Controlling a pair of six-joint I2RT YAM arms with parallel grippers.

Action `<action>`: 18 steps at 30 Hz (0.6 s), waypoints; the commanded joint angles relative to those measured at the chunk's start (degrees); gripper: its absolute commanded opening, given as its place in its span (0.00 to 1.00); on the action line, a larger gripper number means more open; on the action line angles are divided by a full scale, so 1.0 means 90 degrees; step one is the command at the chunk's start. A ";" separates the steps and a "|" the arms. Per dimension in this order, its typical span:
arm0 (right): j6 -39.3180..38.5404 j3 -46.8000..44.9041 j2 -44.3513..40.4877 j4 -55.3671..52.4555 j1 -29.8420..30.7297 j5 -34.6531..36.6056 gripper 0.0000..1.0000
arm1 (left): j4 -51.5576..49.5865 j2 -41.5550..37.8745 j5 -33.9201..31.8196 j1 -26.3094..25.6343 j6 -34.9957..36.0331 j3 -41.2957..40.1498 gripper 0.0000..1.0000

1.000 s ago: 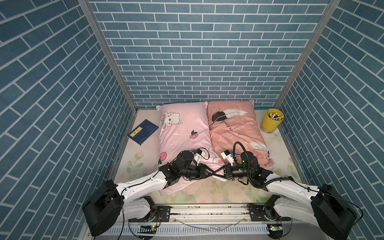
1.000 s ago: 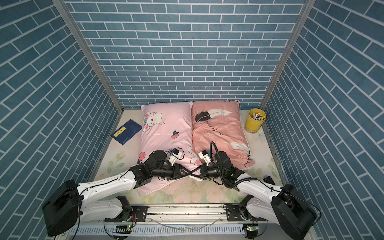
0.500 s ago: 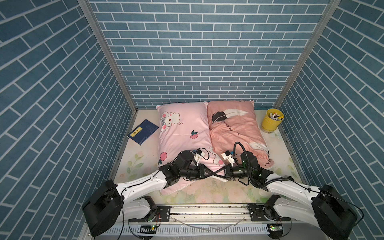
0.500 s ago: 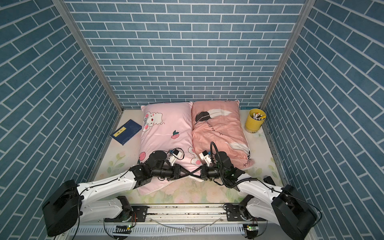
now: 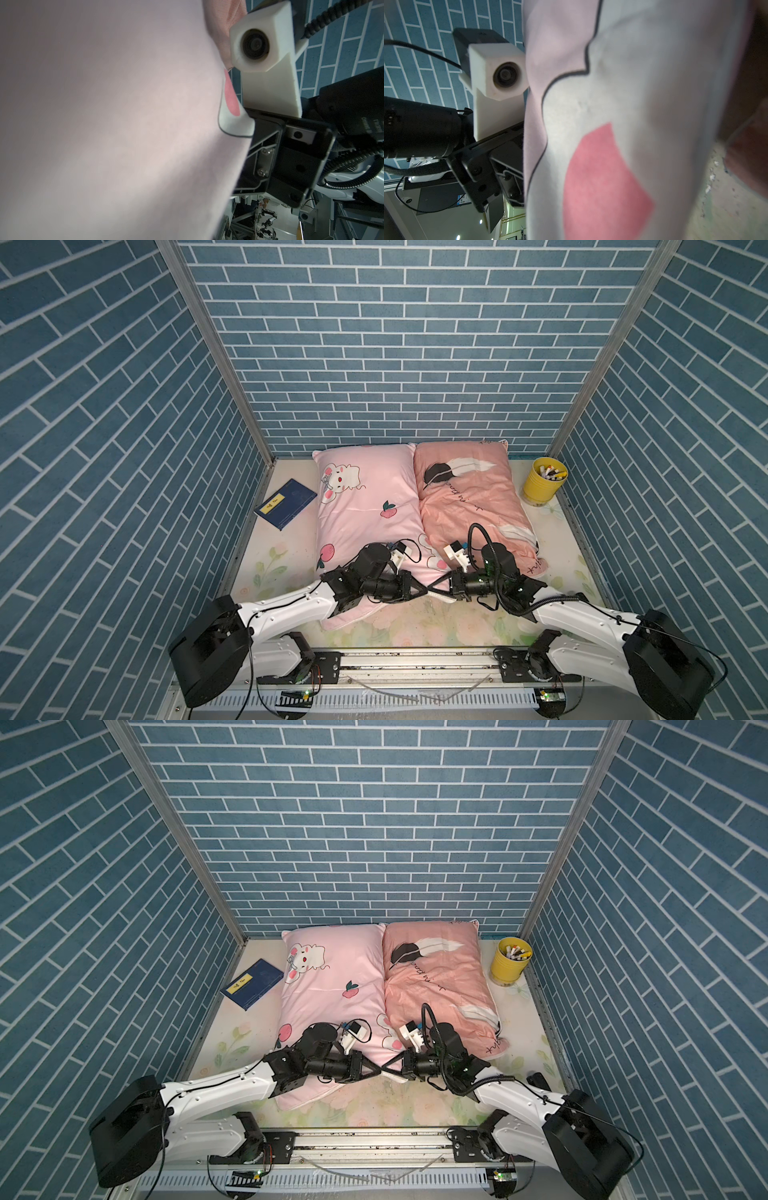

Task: Zip up pillowcases
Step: Zip the zipper on the pillowcase.

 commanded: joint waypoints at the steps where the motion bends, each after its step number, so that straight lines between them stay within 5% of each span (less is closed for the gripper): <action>1: -0.0108 0.0175 -0.0011 0.0137 -0.0026 0.0018 0.00 | 0.0079 0.0055 0.0033 -0.0060 0.0091 0.0052 0.11; 12: -0.0117 0.0177 -0.0068 0.0098 -0.0040 0.0002 0.00 | -0.0001 0.0133 -0.0029 -0.0060 0.0129 0.0119 0.05; 18: -0.0160 0.0291 -0.0108 -0.0104 -0.0083 0.0042 0.00 | -0.0924 -0.0086 -0.0242 -0.0060 0.0503 0.0359 0.00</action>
